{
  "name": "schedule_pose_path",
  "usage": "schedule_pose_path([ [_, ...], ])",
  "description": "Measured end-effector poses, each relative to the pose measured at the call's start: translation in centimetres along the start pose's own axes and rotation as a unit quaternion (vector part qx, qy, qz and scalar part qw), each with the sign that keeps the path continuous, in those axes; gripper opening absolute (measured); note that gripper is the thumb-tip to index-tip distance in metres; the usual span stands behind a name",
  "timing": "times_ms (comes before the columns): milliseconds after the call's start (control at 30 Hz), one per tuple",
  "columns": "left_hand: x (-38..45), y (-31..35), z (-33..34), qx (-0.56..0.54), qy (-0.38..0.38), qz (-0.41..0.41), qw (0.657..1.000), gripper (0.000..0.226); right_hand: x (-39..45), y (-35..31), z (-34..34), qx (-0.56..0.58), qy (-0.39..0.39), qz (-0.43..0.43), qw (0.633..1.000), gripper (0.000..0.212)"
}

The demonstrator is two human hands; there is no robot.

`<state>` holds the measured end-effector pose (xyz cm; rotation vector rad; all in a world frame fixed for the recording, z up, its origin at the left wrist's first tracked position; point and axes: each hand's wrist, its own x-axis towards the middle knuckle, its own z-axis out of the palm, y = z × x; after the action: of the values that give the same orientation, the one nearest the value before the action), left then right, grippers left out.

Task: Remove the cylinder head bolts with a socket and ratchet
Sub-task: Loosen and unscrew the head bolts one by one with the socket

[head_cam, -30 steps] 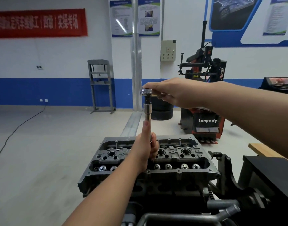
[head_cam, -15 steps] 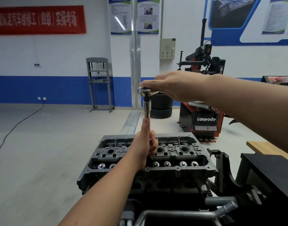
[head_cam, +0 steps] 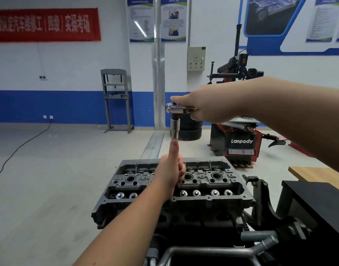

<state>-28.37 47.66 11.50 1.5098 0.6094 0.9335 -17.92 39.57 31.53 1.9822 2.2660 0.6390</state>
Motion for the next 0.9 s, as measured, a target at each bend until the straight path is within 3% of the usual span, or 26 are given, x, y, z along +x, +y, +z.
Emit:
schedule_pose_path([
  [133,0.0,0.2,0.2,0.005,0.008,-0.001,1.0,0.084,0.3,-1.3,-0.5,-0.059,-0.041,0.029,0.997,0.068],
  [333,-0.3,0.5,0.3,0.023,0.027,-0.001,0.999,0.086,0.4,-3.3,-1.0,-0.053,-0.105,0.077,0.99,0.039],
  [433,-0.4,0.5,0.3,0.022,0.032,0.001,0.999,0.086,0.6,-4.1,-1.3,-0.075,-0.118,0.092,0.986,0.043],
  [567,-0.6,0.4,0.1,0.018,0.023,0.004,1.0,0.086,0.2,-4.1,-0.7,-0.046,-0.083,0.094,0.991,0.052],
  [733,-0.7,0.6,0.2,0.02,0.017,0.005,1.0,0.086,-0.4,-3.5,-0.2,-0.005,-0.036,0.092,0.995,0.046],
  [900,-0.7,0.6,0.1,0.017,0.018,0.003,1.0,0.086,-0.2,-3.5,-0.7,0.011,-0.027,0.076,0.997,0.052],
])
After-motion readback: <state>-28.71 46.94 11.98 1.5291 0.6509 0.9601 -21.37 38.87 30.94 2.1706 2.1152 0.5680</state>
